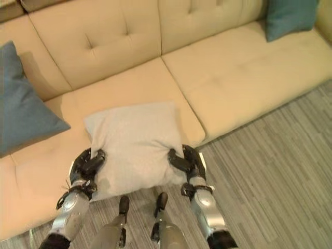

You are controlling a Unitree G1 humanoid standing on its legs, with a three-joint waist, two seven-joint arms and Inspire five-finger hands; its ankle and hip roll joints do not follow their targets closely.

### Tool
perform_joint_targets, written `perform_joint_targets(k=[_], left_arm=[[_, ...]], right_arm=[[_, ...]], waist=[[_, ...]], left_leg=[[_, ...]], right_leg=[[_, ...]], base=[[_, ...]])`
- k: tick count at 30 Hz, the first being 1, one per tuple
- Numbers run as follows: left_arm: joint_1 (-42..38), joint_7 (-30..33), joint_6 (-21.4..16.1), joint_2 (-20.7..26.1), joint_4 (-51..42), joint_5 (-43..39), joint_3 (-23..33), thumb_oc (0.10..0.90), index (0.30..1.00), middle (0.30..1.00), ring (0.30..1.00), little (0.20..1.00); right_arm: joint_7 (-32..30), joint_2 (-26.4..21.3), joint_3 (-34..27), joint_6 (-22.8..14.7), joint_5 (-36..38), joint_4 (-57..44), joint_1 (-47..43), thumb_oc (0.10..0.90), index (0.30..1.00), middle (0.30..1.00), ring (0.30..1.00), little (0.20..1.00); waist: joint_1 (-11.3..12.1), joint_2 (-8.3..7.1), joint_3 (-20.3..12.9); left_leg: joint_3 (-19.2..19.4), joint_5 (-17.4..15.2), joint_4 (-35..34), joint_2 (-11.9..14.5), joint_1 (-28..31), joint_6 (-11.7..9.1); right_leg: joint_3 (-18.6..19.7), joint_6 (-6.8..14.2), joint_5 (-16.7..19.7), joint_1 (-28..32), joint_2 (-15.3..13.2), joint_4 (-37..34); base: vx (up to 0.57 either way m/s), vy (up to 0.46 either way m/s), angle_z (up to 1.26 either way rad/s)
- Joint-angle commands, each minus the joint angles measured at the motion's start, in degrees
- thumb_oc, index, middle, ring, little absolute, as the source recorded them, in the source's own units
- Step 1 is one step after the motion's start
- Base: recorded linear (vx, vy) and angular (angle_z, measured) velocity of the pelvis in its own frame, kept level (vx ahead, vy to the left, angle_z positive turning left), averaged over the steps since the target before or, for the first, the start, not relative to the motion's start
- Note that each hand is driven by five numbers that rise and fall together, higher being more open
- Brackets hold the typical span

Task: Pick up all the scattered cushions and arrange them neatly on the sofa.

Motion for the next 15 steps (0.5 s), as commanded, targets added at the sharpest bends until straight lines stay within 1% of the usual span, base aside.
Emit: perform_joint_targets(k=[1, 5, 6, 7, 8, 9, 10, 11, 13, 15], left_arm=[[-0.37, -8.37, -2.41, -0.53, -8.34, 3.24, -3.46, 0.4, 0.3, 0.3, 0.3, 0.3], [0.69, -9.23, -2.15, 0.24, -10.81, 4.35, -4.09, 0.4, 0.3, 0.3, 0.3, 0.3], [0.9, -9.41, -2.12, 0.43, -11.59, 4.63, -4.31, 0.4, 0.3, 0.3, 0.3, 0.3], [0.74, -9.53, -2.06, 0.84, -12.52, 5.26, -4.83, 0.4, 0.3, 0.3, 0.3, 0.3], [0.74, -9.53, -2.06, 0.84, -12.52, 5.26, -4.83, 0.4, 0.3, 0.3, 0.3, 0.3], [0.17, -9.45, -2.22, 1.08, -13.49, 5.97, -5.26, 0.4, 0.3, 0.3, 0.3, 0.3], [0.16, -9.44, -2.22, 1.07, -13.5, 5.98, -5.28, 0.4, 0.3, 0.3, 0.3, 0.3], [-0.32, -9.62, -2.58, 0.99, -14.16, 6.41, -5.88, 0.4, 0.3, 0.3, 0.3, 0.3], [-0.69, -9.4, -2.72, 0.87, -14.38, 6.61, -6.0, 0.4, 0.3, 0.3, 0.3, 0.3], [-1.17, -9.3, -2.9, 0.92, -14.73, 8.04, -6.42, 0.4, 0.3, 0.3, 0.3, 0.3]], right_arm=[[4.85, 1.14, -0.49, -5.71, -1.19, -11.64, 1.06, 0.4, 0.3, 0.3, 0.3, 0.3], [5.27, 0.86, -1.88, -5.75, -2.27, -13.8, 3.92, 0.4, 0.3, 0.3, 0.3, 0.3], [5.36, 0.69, -2.24, -5.85, -2.6, -14.7, 4.75, 0.4, 0.3, 0.3, 0.3, 0.3], [5.28, -0.04, -2.66, -5.95, -3.36, -15.78, 5.53, 0.4, 0.3, 0.3, 0.3, 0.3], [5.28, -0.04, -2.66, -5.95, -3.36, -15.78, 5.53, 0.4, 0.3, 0.3, 0.3, 0.3], [4.89, -0.57, -3.28, -6.18, -3.76, -16.85, 6.27, 0.4, 0.3, 0.3, 0.3, 0.3], [4.88, -0.57, -3.3, -6.16, -3.77, -16.89, 6.29, 0.4, 0.3, 0.3, 0.3, 0.3], [4.76, -0.84, -3.54, -6.25, -3.76, -17.1, 6.42, 0.4, 0.3, 0.3, 0.3, 0.3], [4.55, -0.83, -3.71, -6.23, -3.82, -17.18, 6.36, 0.4, 0.3, 0.3, 0.3, 0.3], [4.47, -0.76, -3.62, -6.22, -4.4, -16.96, 5.92, 0.4, 0.3, 0.3, 0.3, 0.3]], waist=[[-1.04, 0.24, -10.81], [-1.59, 0.68, -11.07], [-1.77, 0.7, -10.9], [-1.94, 0.59, -10.28], [-1.95, 0.59, -10.27], [-2.17, 0.34, -9.52], [-2.21, 0.37, -9.49], [-2.5, 0.19, -8.86], [-2.58, 0.07, -8.47], [-2.01, -0.35, -8.83]], left_leg=[[0.75, -4.31, 0.11, -0.46, 2.14, -0.85], [0.88, -4.51, 1.21, 0.15, 3.45, -1.64], [0.95, -5.01, 3.11, 0.3, 3.29, -1.86], [1.03, -5.87, 7.14, 0.47, 2.61, -2.21], [1.03, -5.89, 7.17, 0.47, 2.61, -2.21], [1.05, -5.57, 11.48, 0.79, 1.29, -3.0], [0.98, -5.72, 11.79, 0.81, 1.15, -3.01], [1.1, -5.31, 15.19, 1.12, -0.31, -3.3], [0.81, -5.24, 16.45, 0.8, -1.03, -3.2], [-2.21, -8.37, 15.43, -3.61, -2.33, -1.4]], right_leg=[[0.85, 5.04, -8.03, 6.34, -1.4, 0.34], [0.66, 4.51, -9.03, 8.4, -0.87, 0.34], [0.77, 4.26, -9.41, 9.04, -0.68, 0.39], [0.64, 3.86, -9.89, 10.33, -0.58, 0.34], [0.64, 3.86, -9.89, 10.34, -0.58, 0.34], [0.64, 3.33, -10.24, 11.29, -0.58, 0.34], [0.58, 3.31, -10.24, 11.32, -0.55, 0.34], [0.59, 3.06, -10.34, 11.78, -0.72, 0.34], [0.71, 3.0, -10.16, 11.76, -0.85, 0.39], [2.1, 3.14, -9.64, 11.07, -0.86, 0.75]], base=[[0.04, -0.087, 0.01], [0.0, -0.076, 0.02], [-0.03, -0.132, 0.01], [-0.03, -0.102, 0.0], [-0.03, -0.12, -0.01], [-0.02, -0.058, -0.01], [-0.03, -0.079, 0.01], [0.0, 0.0, 0.0], [0.0, 0.0, 0.0], [0.01, 0.01, -0.1]])
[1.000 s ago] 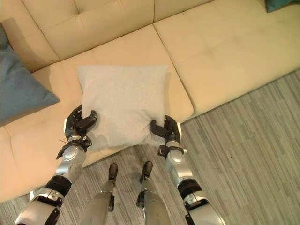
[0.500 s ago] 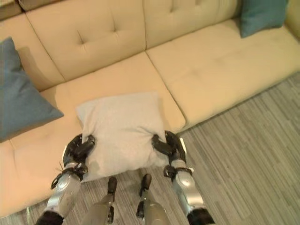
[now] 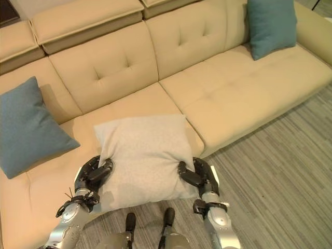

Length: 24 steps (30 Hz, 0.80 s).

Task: Pick up all the scattered cushions and arrange them neatly on the sofa.

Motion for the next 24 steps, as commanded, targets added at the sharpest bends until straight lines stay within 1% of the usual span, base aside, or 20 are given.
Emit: perform_joint_targets(k=[1, 2, 3, 6, 8, 9, 10, 11, 12, 13, 14, 15, 16, 18, 19, 20, 21, 22, 23, 24], left_arm=[[-5.39, -6.93, -5.91, -0.08, -8.62, 4.5, -3.59, 0.4, 0.3, 0.3, 0.3, 0.3], [-5.37, -6.97, -5.96, -0.15, -8.75, 4.88, -3.63, 0.4, 0.3, 0.3, 0.3, 0.3], [-4.93, -7.51, -6.1, 0.28, -9.48, 5.23, -3.45, 0.4, 0.3, 0.3, 0.3, 0.3], [-4.35, -7.73, -6.12, 1.16, -10.16, 5.83, -3.43, 0.4, 0.3, 0.3, 0.3, 0.3], [-3.59, -8.08, -6.12, 2.09, -10.86, 6.01, -2.98, 0.4, 0.3, 0.3, 0.3, 0.3], [-3.4, -7.8, -6.14, 3.06, -11.31, 5.72, -2.17, 0.4, 0.3, 0.3, 0.3, 0.3], [-3.13, -7.58, -6.32, 3.48, -11.92, 5.75, -1.86, 0.4, 0.3, 0.3, 0.3, 0.3], [-3.25, -7.19, -6.6, 3.97, -12.23, 5.77, -1.6, 0.4, 0.3, 0.3, 0.3, 0.3], [-3.27, -7.2, -6.61, 3.97, -12.22, 5.77, -1.57, 0.4, 0.3, 0.3, 0.3, 0.3], [-3.54, -6.9, -6.82, 4.28, -12.4, 5.82, -1.21, 0.4, 0.3, 0.3, 0.3, 0.3], [-3.55, -6.9, -6.82, 4.28, -12.4, 5.82, -1.22, 0.4, 0.3, 0.3, 0.3, 0.3], [-4.36, -6.58, -7.29, 4.47, -13.04, 5.82, -0.66, 0.4, 0.3, 0.3, 0.3, 0.3], [-4.37, -6.58, -7.3, 4.46, -13.03, 5.81, -0.66, 0.4, 0.3, 0.3, 0.3, 0.3], [-5.0, -6.37, -7.51, 4.2, -13.3, 5.95, -0.4, 0.4, 0.3, 0.3, 0.3, 0.3], [-5.0, -6.37, -7.51, 4.17, -13.29, 5.95, -0.38, 0.4, 0.3, 0.3, 0.3, 0.3], [-5.21, -6.65, -7.58, 4.08, -12.91, 5.75, -0.69, 0.4, 0.3, 0.3, 0.3, 0.3], [-4.96, -6.68, -7.56, 3.9, -12.62, 6.17, -0.78, 0.4, 0.3, 0.3, 0.3, 0.3], [-4.93, -6.67, -7.57, 3.89, -12.62, 6.18, -0.79, 0.4, 0.3, 0.3, 0.3, 0.3], [-4.69, -6.77, -7.49, 3.3, -12.02, 6.04, -1.14, 0.4, 0.3, 0.3, 0.3, 0.3], [-4.69, -6.77, -7.49, 3.29, -12.02, 6.04, -1.14, 0.4, 0.3, 0.3, 0.3, 0.3]], right_arm=[[2.41, 1.1, 1.36, -6.92, -1.01, -10.73, -2.98, 0.4, 0.3, 0.3, 0.3, 0.3], [2.4, 1.06, 1.36, -7.03, -1.3, -10.56, -3.36, 0.4, 0.3, 0.3, 0.3, 0.3], [2.77, 1.21, 1.63, -7.23, -1.41, -10.57, -4.01, 0.4, 0.3, 0.3, 0.3, 0.3], [3.02, 1.55, 2.26, -7.38, -0.91, -10.29, -4.73, 0.4, 0.3, 0.3, 0.3, 0.3], [3.81, 1.98, 2.75, -7.23, 0.0, -10.5, -4.98, 0.4, 0.3, 0.3, 0.3, 0.3], [4.52, 2.63, 3.51, -7.06, 0.48, -11.22, -5.74, 0.4, 0.3, 0.3, 0.3, 0.3], [4.75, 2.67, 3.93, -7.02, 0.28, -11.55, -6.45, 0.4, 0.3, 0.3, 0.3, 0.3], [4.91, 2.81, 4.49, -6.94, 0.21, -11.75, -7.29, 0.4, 0.3, 0.3, 0.3, 0.3], [4.91, 2.82, 4.5, -6.94, 0.2, -11.74, -7.33, 0.4, 0.3, 0.3, 0.3, 0.3], [5.08, 3.09, 4.79, -7.07, 0.23, -11.89, -7.77, 0.4, 0.3, 0.3, 0.3, 0.3], [5.08, 3.09, 4.79, -7.07, 0.23, -11.89, -7.77, 0.4, 0.3, 0.3, 0.3, 0.3], [5.02, 3.31, 5.48, -6.87, -0.52, -12.36, -9.13, 0.4, 0.3, 0.3, 0.3, 0.3], [5.01, 3.3, 5.48, -6.86, -0.53, -12.36, -9.13, 0.4, 0.3, 0.3, 0.3, 0.3], [5.12, 3.11, 6.29, -6.57, -0.63, -12.44, -10.52, 0.4, 0.3, 0.3, 0.3, 0.3], [5.12, 3.08, 6.31, -6.58, -0.63, -12.42, -10.54, 0.4, 0.3, 0.3, 0.3, 0.3], [5.31, 3.28, 6.6, -6.4, 0.07, -12.58, -10.22, 0.4, 0.3, 0.3, 0.3, 0.3], [5.49, 3.18, 6.46, -6.3, -0.21, -12.56, -9.88, 0.4, 0.3, 0.3, 0.3, 0.3], [5.49, 3.18, 6.46, -6.29, -0.22, -12.57, -9.85, 0.4, 0.3, 0.3, 0.3, 0.3], [5.51, 2.98, 6.23, -6.23, 0.06, -12.38, -9.27, 0.4, 0.3, 0.3, 0.3, 0.3], [5.51, 2.98, 6.23, -6.23, 0.06, -12.38, -9.27, 0.4, 0.3, 0.3, 0.3, 0.3]], waist=[[-0.09, -3.38, -6.63], [0.23, -3.48, -6.79], [0.6, -3.36, -7.34], [1.25, -3.34, -7.85], [1.78, -3.49, -8.39], [2.45, -3.49, -8.11], [2.47, -3.43, -7.74], [2.42, -3.34, -7.27], [2.53, -3.38, -7.3], [2.67, -3.23, -7.0], [2.69, -3.24, -7.02], [2.99, -2.7, -6.99], [2.97, -2.63, -6.86], [2.87, -2.15, -7.27], [2.89, -2.02, -7.22], [2.31, -2.39, -7.48], [2.1, -2.85, -7.88], [2.09, -2.8, -7.84], [1.69, -3.13, -8.82], [1.67, -3.12, -8.82]], left_leg=[[-2.25, -7.44, 8.87, -3.31, -4.45, -0.39], [-3.93, -7.89, 8.51, -5.11, -4.92, 0.14], [-5.32, -8.49, 6.93, -5.83, -4.06, 1.07], [-5.49, -8.91, 6.61, -6.23, -3.5, 1.94], [-4.12, -8.89, 5.17, -5.43, -2.06, 2.42], [-2.51, -9.13, 3.96, -4.57, -0.57, 3.29], [-2.05, -9.18, 3.7, -4.11, -0.09, 3.73], [-1.47, -9.19, 3.5, -3.65, 0.35, 4.23], [-1.33, -9.2, 3.48, -3.67, 0.31, 4.25], [-0.81, -9.26, 3.29, -3.22, 0.58, 4.6], [-0.78, -9.26, 3.29, -3.22, 0.56, 4.6], [0.38, -10.22, 2.3, -2.13, 2.35, 4.81], [0.35, -10.25, 2.21, -2.05, 2.57, 4.79], [0.74, -10.73, -0.33, -1.17, 5.39, 4.38], [0.76, -10.76, -0.47, -1.04, 5.58, 4.34], [-0.07, -11.37, -1.18, -1.0, 7.43, 3.85], [-0.04, -11.85, -1.49, -1.01, 8.32, 3.58], [-0.05, -11.84, -1.55, -0.96, 8.43, 3.57], [-0.53, -12.57, -0.94, 0.26, 9.32, 2.48], [-0.56, -12.58, -0.93, 0.26, 9.32, 2.48]], right_leg=[[1.55, 4.18, -8.58, 5.98, -1.22, 1.12], [2.13, 4.29, -8.2, 5.63, -1.02, 1.26], [3.71, 4.72, -8.05, 5.4, -0.39, 1.52], [5.04, 4.86, -8.16, 5.19, -0.06, 2.32], [5.33, 5.05, -8.67, 5.09, 0.02, 3.97], [6.1, 5.74, -9.16, 2.69, -0.12, 9.84], [6.13, 6.63, -8.8, 0.92, -0.22, 12.87], [6.32, 8.17, -8.04, -1.51, -0.39, 16.53], [6.48, 8.19, -8.16, -1.75, -0.43, 16.82], [6.34, 9.72, -7.12, -4.11, -0.81, 19.9], [6.37, 9.72, -7.13, -4.16, -0.82, 19.94], [2.65, 9.49, -6.92, -6.26, -4.47, 18.82], [2.59, 9.47, -6.94, -6.03, -4.4, 18.74], [1.16, 8.71, -4.86, -8.28, -6.15, 13.63], [1.13, 8.69, -4.85, -8.13, -6.01, 13.54], [2.35, 9.1, -3.81, -8.16, -5.72, 10.99], [2.4, 8.89, -3.24, -7.64, -5.6, 10.08], [2.36, 8.88, -3.2, -7.5, -5.54, 9.95], [1.59, 8.18, -2.95, -6.32, -5.26, 8.92], [1.56, 8.18, -2.95, -6.29, -5.26, 8.91]], base=[[0.03, 0.014, -0.3], [0.08, 0.041, -0.46], [0.08, 0.041, -0.49], [0.12, 0.083, -0.74], [0.12, 0.105, -0.71], [0.04, 0.088, -0.71], [0.03, 0.109, -0.83], [0.0, 0.05, -0.7], [-0.03, 0.026, -0.77], [-0.02, 0.005, -0.55], [0.06, -0.032, -0.61], [0.08, -0.037, -0.79], [0.15, -0.077, -0.85], [0.22, -0.098, -0.52], [0.32, -0.16, -0.4], [0.25, -0.161, -0.3], [0.25, -0.159, -0.21], [0.28, -0.209, 0.18], [0.19, -0.152, 0.43], [0.35, -0.351, 0.53]])
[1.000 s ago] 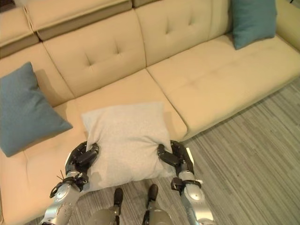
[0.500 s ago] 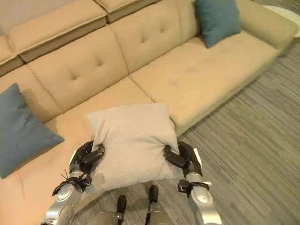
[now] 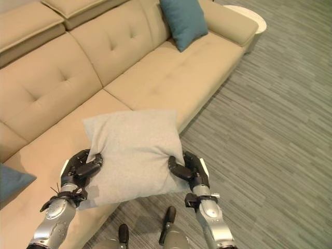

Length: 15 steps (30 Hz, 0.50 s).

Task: Pick up all the scattered cushions and arrange them neatly on the sofa.

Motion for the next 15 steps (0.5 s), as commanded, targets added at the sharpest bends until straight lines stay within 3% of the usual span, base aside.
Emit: perform_joint_targets(k=[1, 3, 4, 5, 6, 8, 9, 12, 13, 14, 15], left_arm=[[-4.53, -5.85, -7.14, -2.94, -10.06, 2.14, -6.25, 0.4, 0.3, 0.3, 0.3, 0.3], [-4.74, -5.87, -7.18, -3.23, -9.8, 1.87, -6.46, 0.4, 0.3, 0.3, 0.3, 0.3], [-5.28, -6.01, -7.23, -3.53, -9.56, 1.18, -6.7, 0.4, 0.3, 0.3, 0.3, 0.3], [-5.32, -6.02, -7.24, -3.52, -9.55, 1.17, -6.7, 0.4, 0.3, 0.3, 0.3, 0.3], [-5.5, -6.31, -7.52, -3.6, -9.73, 1.04, -6.51, 0.4, 0.3, 0.3, 0.3, 0.3], [-5.57, -6.43, -7.57, -3.66, -9.79, 0.85, -6.36, 0.4, 0.3, 0.3, 0.3, 0.3], [-5.69, -6.31, -7.36, -3.83, -9.81, 0.91, -6.11, 0.4, 0.3, 0.3, 0.3, 0.3], [-5.38, -6.44, -6.91, -3.98, -9.59, 1.45, -6.56, 0.4, 0.3, 0.3, 0.3, 0.3], [-5.39, -6.41, -6.69, -3.95, -9.33, 1.69, -6.58, 0.4, 0.3, 0.3, 0.3, 0.3], [-5.12, -6.35, -6.03, -3.78, -9.12, 2.17, -6.71, 0.4, 0.3, 0.3, 0.3, 0.3], [-5.1, -6.34, -6.02, -3.78, -9.14, 2.18, -6.72, 0.4, 0.3, 0.3, 0.3, 0.3]], right_arm=[[4.2, 0.98, 1.27, -7.54, 1.25, -12.52, -4.56, 0.4, 0.3, 0.3, 0.3, 0.3], [4.02, 0.67, 1.06, -7.71, 1.17, -12.37, -4.57, 0.4, 0.3, 0.3, 0.3, 0.3], [3.55, 0.01, 0.84, -7.91, 1.23, -12.02, -4.84, 0.4, 0.3, 0.3, 0.3, 0.3], [3.55, 0.01, 0.82, -7.92, 1.23, -12.0, -4.87, 0.4, 0.3, 0.3, 0.3, 0.3], [3.24, -0.68, 0.66, -7.67, 1.03, -11.53, -4.98, 0.4, 0.3, 0.3, 0.3, 0.3], [3.14, -0.75, 0.61, -7.55, 1.08, -11.27, -4.99, 0.4, 0.3, 0.3, 0.3, 0.3], [3.03, -0.76, 0.35, -7.3, 1.03, -11.12, -4.81, 0.4, 0.3, 0.3, 0.3, 0.3], [2.93, -0.52, -0.17, -7.41, 1.2, -11.32, -4.28, 0.4, 0.3, 0.3, 0.3, 0.3], [2.88, -0.44, -0.21, -7.41, 1.21, -11.23, -4.22, 0.4, 0.3, 0.3, 0.3, 0.3], [2.82, -0.11, -0.12, -7.23, 1.08, -10.81, -4.13, 0.4, 0.3, 0.3, 0.3, 0.3], [2.82, -0.11, -0.12, -7.23, 1.08, -10.8, -4.11, 0.4, 0.3, 0.3, 0.3, 0.3]], waist=[[0.81, 0.73, -7.52], [0.72, 0.91, -7.28], [1.16, 0.54, -6.34], [1.0, 0.61, -6.35], [1.79, -0.03, -5.28], [2.12, -0.29, -5.02], [2.68, -0.75, -4.78], [3.15, -1.4, -5.02], [3.43, -1.29, -5.35], [4.42, -0.75, -5.85], [4.46, -0.85, -5.84]], left_leg=[[-7.58, -5.94, 7.51, 1.16, 0.58, -0.96], [-7.73, -4.64, 11.05, 1.78, -0.93, -2.06], [-7.59, -0.86, 19.66, 2.54, -5.04, -3.07], [-7.81, -1.07, 20.21, 2.59, -5.42, -3.1], [-7.11, 1.35, 27.78, 2.75, -9.32, -2.79], [-6.63, 0.79, 29.21, 2.43, -11.02, -2.32], [-5.91, -1.11, 28.99, 0.46, -14.41, -1.69], [-3.84, -3.61, 24.37, -1.3, -17.09, -0.55], [-3.04, -3.03, 21.6, -1.95, -17.94, -0.3], [-2.2, 0.58, 15.4, -4.01, -19.65, 0.2], [-2.13, 0.75, 14.99, -4.11, -19.38, 0.21]], right_leg=[[-1.94, 2.94, -5.7, 2.19, 2.58, 1.81], [-3.2, 2.14, -6.35, 3.58, 2.99, 1.29], [-4.38, 0.88, -7.34, 5.81, 3.17, 0.71], [-4.57, 0.85, -7.32, 5.79, 3.22, 0.67], [-5.19, -0.44, -8.44, 8.02, 3.6, -0.1], [-5.21, -0.66, -8.92, 8.93, 3.8, -0.69], [-4.79, -0.63, -9.76, 10.59, 4.17, -1.91], [-5.32, -0.21, -10.71, 12.3, 4.24, -3.22], [-5.47, -0.12, -11.0, 13.03, 4.8, -3.66], [-5.03, -0.18, -11.86, 14.49, 6.63, -3.94], [-4.97, -0.15, -11.91, 14.55, 6.52, -3.94]], base=[[0.16, -0.203, 0.33], [0.15, -0.264, 0.27], [0.1, -0.237, 0.41], [0.14, -0.299, 0.49], [0.07, -0.147, 0.24], [0.15, -0.173, -0.05], [0.18, -0.138, -0.11], [0.21, -0.079, 0.06], [0.34, -0.057, 0.12], [0.27, -0.035, 0.21], [0.29, -0.031, 0.28]])
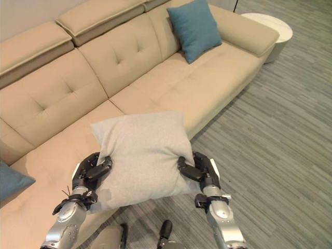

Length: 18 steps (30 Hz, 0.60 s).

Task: Pick up all the scattered cushions and arrange them neatly on the sofa.

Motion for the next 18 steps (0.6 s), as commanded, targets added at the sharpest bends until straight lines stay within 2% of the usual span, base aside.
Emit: perform_joint_targets(k=[1, 2, 3, 4, 8, 10, 11, 12, 13, 14, 15, 18], left_arm=[[-5.37, -6.28, -5.92, 0.73, -8.97, 2.28, -4.0, 0.4, 0.3, 0.3, 0.3, 0.3], [-5.06, -6.4, -5.82, 0.78, -9.19, 2.18, -3.86, 0.4, 0.3, 0.3, 0.3, 0.3], [-4.01, -6.78, -5.72, 1.24, -9.93, 1.77, -3.31, 0.4, 0.3, 0.3, 0.3, 0.3], [-3.4, -6.49, -5.4, 1.49, -10.24, 2.23, -2.94, 0.4, 0.3, 0.3, 0.3, 0.3], [-2.74, -6.92, -5.01, 1.78, -10.33, 2.0, -2.42, 0.4, 0.3, 0.3, 0.3, 0.3], [-2.48, -6.95, -4.77, 2.19, -10.31, 2.14, -2.03, 0.4, 0.3, 0.3, 0.3, 0.3], [-2.5, -6.95, -4.77, 2.17, -10.32, 2.14, -2.02, 0.4, 0.3, 0.3, 0.3, 0.3], [-2.29, -6.74, -4.8, 2.49, -10.6, 2.26, -2.08, 0.4, 0.3, 0.3, 0.3, 0.3], [-2.44, -6.44, -4.91, 2.83, -10.78, 2.2, -2.24, 0.4, 0.3, 0.3, 0.3, 0.3], [-2.55, -6.29, -5.26, 3.14, -10.59, 2.31, -2.22, 0.4, 0.3, 0.3, 0.3, 0.3], [-2.56, -6.14, -5.39, 3.01, -10.54, 2.08, -2.16, 0.4, 0.3, 0.3, 0.3, 0.3], [-2.12, -6.18, -5.33, 2.84, -10.59, 1.67, -1.82, 0.4, 0.3, 0.3, 0.3, 0.3]], right_arm=[[2.92, 3.18, 2.81, -7.6, 1.1, -10.5, -5.56, 0.4, 0.3, 0.3, 0.3, 0.3], [2.89, 3.59, 2.6, -7.5, 1.21, -10.25, -5.85, 0.4, 0.3, 0.3, 0.3, 0.3], [3.34, 4.22, 2.53, -7.36, 1.35, -10.53, -6.04, 0.4, 0.3, 0.3, 0.3, 0.3], [3.51, 4.69, 2.8, -7.4, 1.01, -10.49, -5.9, 0.4, 0.3, 0.3, 0.3, 0.3], [4.29, 5.74, 2.83, -7.11, 0.61, -10.4, -5.02, 0.4, 0.3, 0.3, 0.3, 0.3], [4.96, 6.52, 2.74, -6.75, -0.29, -10.45, -4.97, 0.4, 0.3, 0.3, 0.3, 0.3], [4.96, 6.51, 2.73, -6.75, -0.29, -10.46, -4.99, 0.4, 0.3, 0.3, 0.3, 0.3], [5.31, 6.59, 2.8, -6.51, -0.54, -10.72, -5.22, 0.4, 0.3, 0.3, 0.3, 0.3], [5.31, 6.56, 3.02, -6.39, -0.8, -10.87, -5.62, 0.4, 0.3, 0.3, 0.3, 0.3], [5.65, 6.96, 3.15, -6.46, -0.37, -10.82, -5.57, 0.4, 0.3, 0.3, 0.3, 0.3], [5.84, 7.16, 3.09, -6.32, -0.17, -10.74, -5.44, 0.4, 0.3, 0.3, 0.3, 0.3], [5.78, 7.28, 3.03, -6.29, 0.22, -10.7, -5.65, 0.4, 0.3, 0.3, 0.3, 0.3]], waist=[[2.28, -0.28, -5.55], [2.94, -0.2, -5.53], [3.79, -0.12, -6.34], [4.05, -0.24, -6.96], [4.47, -1.17, -8.61], [4.65, -1.19, -8.85], [4.7, -1.13, -9.04], [4.16, -0.79, -8.39], [3.17, 0.07, -7.48], [2.11, 1.38, -7.12], [1.85, 1.72, -7.11], [1.7, 2.23, -7.1]], left_leg=[[0.36, 4.54, -4.81, -2.56, 0.2, 1.25], [0.51, 5.98, -5.99, -2.86, -0.57, 0.89], [0.59, 6.07, -8.2, -2.73, 0.43, 1.47], [0.06, 5.89, -8.84, -2.9, 1.68, 2.36], [0.45, 4.85, -9.56, -3.04, 4.56, 3.41], [1.32, 3.08, -11.58, -3.52, 9.8, 5.17], [1.36, 3.23, -11.65, -3.41, 9.57, 5.15], [1.09, 3.09, -12.02, -3.44, 10.69, 5.85], [0.56, 3.11, -12.22, -2.9, 11.33, 6.41], [-0.41, 2.79, -12.86, -1.97, 12.53, 6.62], [-1.04, 2.57, -13.51, -1.89, 13.48, 6.54], [-2.28, 2.08, -15.54, -1.3, 15.27, 5.62]], right_leg=[[1.73, 7.16, -5.21, 5.07, 2.29, 1.67], [2.42, 7.12, -5.7, 5.9, 3.07, 1.66], [3.18, 7.07, -6.48, 6.71, 3.8, 2.02], [3.22, 7.11, -7.18, 7.25, 3.79, 2.44], [3.59, 8.1, -8.26, 8.29, 2.5, 5.35], [3.4, 11.74, -4.78, 5.87, -0.73, 15.57], [3.45, 11.7, -4.59, 5.63, -0.62, 15.46], [3.73, 13.19, -1.5, 3.02, -1.58, 21.3], [4.22, 14.2, 0.63, -0.67, -1.88, 27.49], [4.81, 14.08, -0.04, -4.39, -1.86, 31.94], [4.44, 13.5, -0.94, -5.86, -2.48, 32.15], [3.53, 11.58, -3.45, -6.58, -4.8, 23.0]], base=[[0.19, -0.016, 0.05], [0.34, -0.001, -0.17], [0.36, 0.035, -0.26], [0.27, 0.043, -0.27], [0.25, 0.088, -0.46], [0.25, 0.156, -0.17], [0.08, 0.086, -0.24], [0.03, 0.088, -0.16], [0.1, 0.122, -0.04], [0.13, 0.077, 0.03], [0.18, 0.023, 0.37], [0.15, -0.075, 0.48]])
